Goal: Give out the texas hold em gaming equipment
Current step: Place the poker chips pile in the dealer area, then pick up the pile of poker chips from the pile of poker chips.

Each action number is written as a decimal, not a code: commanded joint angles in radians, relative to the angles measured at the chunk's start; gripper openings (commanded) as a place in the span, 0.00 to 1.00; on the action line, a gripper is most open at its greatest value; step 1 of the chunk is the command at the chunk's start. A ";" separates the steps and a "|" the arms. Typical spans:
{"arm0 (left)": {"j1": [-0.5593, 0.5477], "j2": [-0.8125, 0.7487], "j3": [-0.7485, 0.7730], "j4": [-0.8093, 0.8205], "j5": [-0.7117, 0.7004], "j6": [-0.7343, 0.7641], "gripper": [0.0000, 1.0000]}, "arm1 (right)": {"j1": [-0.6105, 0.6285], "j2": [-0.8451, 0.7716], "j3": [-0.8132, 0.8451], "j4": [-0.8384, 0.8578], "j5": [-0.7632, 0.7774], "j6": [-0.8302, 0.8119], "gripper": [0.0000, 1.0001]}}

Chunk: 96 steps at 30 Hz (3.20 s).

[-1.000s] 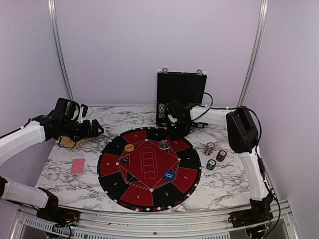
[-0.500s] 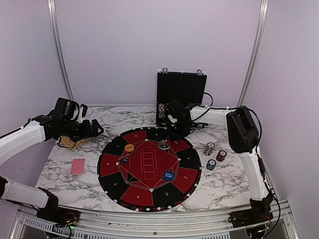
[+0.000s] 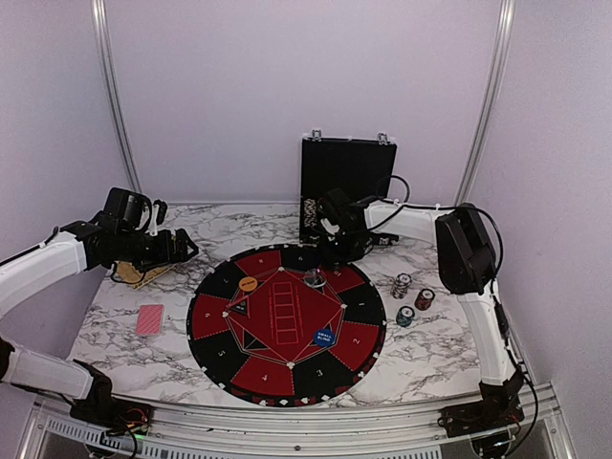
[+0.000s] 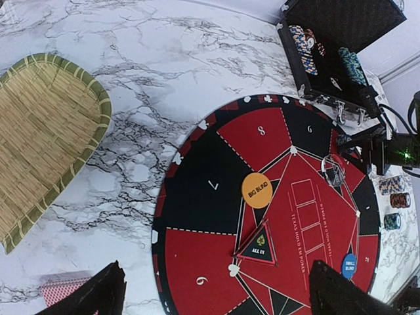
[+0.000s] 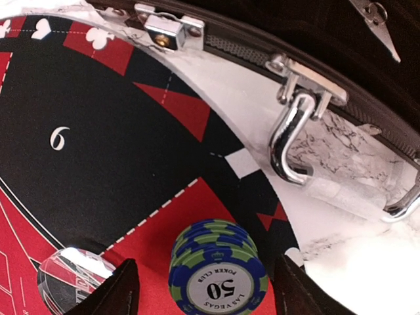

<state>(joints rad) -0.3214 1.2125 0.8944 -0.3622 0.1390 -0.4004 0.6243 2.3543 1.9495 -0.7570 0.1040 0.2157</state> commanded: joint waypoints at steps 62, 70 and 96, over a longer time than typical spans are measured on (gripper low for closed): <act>0.013 0.022 0.000 0.014 0.014 -0.001 0.99 | -0.070 -0.866 -1.091 0.161 0.016 0.203 0.68; 0.013 0.026 0.000 0.013 0.014 0.000 0.99 | -0.083 -0.839 -1.104 0.196 -0.005 0.195 0.60; 0.013 0.038 0.003 0.015 0.014 0.000 0.99 | -0.097 -0.803 -1.110 0.209 0.004 0.184 0.42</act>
<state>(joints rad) -0.3149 1.2434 0.8944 -0.3622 0.1417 -0.4015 0.5381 1.5486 0.8368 -0.5560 0.1051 0.4072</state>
